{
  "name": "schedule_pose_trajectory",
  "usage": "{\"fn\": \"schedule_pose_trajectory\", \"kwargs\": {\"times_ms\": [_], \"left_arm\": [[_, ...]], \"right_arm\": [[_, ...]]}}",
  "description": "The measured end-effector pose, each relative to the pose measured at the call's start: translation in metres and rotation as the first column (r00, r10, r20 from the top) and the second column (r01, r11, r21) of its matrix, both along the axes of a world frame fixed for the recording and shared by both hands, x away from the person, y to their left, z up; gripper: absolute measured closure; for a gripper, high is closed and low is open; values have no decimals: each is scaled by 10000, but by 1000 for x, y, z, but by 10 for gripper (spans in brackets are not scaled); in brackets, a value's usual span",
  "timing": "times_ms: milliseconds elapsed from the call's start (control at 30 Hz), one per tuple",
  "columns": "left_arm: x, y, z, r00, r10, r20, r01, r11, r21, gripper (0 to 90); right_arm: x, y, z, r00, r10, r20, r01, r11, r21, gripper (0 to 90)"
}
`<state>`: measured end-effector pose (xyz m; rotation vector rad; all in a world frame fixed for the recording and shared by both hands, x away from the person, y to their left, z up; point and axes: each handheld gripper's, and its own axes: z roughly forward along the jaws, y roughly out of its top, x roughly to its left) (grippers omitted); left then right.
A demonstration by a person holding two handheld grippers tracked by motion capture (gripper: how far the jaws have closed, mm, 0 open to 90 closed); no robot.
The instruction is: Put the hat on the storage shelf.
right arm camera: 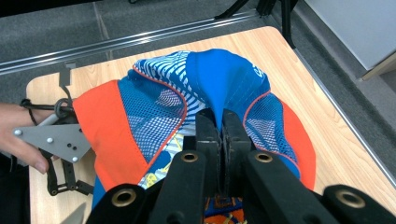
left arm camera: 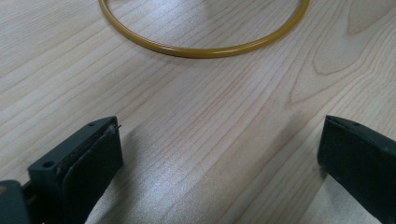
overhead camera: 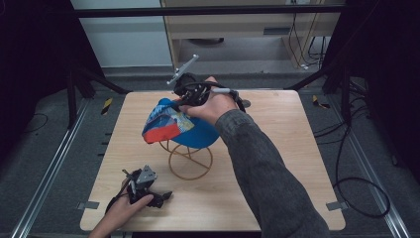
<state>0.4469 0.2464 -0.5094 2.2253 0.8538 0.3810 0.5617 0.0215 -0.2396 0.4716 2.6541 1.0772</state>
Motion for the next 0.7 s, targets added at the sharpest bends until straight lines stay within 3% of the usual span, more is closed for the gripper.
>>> {"fn": "schedule_pose_trajectory", "kwargs": {"times_ms": [233, 700], "left_arm": [[0, 0, 0, 10000, -8, 0, 8, 10000, 0, 0], [0, 0, 0, 10000, -24, -4, 24, 10000, 21, 0]], "right_arm": [[0, 1, -1, 10000, -3, 13, 3, 10000, 28, 819], [0, -4, -3, 9988, -482, -7, 482, 9988, 89, 544]]}}
